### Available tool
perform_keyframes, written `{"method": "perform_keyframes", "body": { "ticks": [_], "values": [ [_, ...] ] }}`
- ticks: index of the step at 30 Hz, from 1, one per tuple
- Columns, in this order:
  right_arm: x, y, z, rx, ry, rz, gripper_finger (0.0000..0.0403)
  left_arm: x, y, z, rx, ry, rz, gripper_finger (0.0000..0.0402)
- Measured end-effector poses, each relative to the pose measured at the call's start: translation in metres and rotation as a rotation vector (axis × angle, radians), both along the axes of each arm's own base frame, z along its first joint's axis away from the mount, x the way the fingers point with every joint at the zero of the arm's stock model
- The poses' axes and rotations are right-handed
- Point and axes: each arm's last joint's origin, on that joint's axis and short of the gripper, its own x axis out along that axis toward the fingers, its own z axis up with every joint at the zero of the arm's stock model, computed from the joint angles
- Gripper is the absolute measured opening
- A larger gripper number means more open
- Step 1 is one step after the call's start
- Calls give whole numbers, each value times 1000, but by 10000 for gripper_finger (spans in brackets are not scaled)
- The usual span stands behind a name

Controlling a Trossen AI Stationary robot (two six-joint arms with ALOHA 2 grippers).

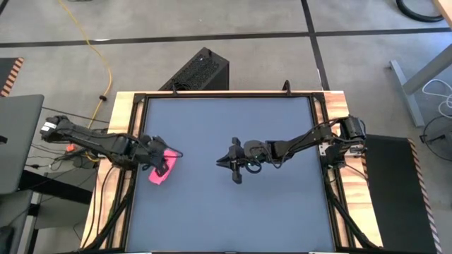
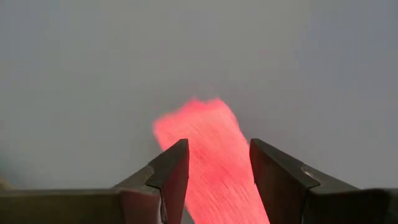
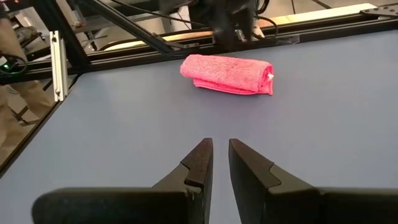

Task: Roll towel
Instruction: Move the light red towel to the middle left of the table

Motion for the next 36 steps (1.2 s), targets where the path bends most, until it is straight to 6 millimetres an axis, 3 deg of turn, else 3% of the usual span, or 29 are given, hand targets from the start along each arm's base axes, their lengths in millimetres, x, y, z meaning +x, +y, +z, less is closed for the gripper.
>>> {"method": "perform_keyframes", "body": {
  "ticks": [6,21,28,36],
  "values": [
    [-1,6,-1,-5,6,29,79,3,-10,-6,-226,105,-178,159],
    [-1,5,-1,-21,15,43,79,23,-17,-57,-189,590,-208,137],
    [-3,9,-5,-21,58,54,79,33,-17,-67,-341,609,-103,118],
    [-3,11,-5,-23,58,61,79,41,-31,-51,-545,473,-71,111]
  ]
}}
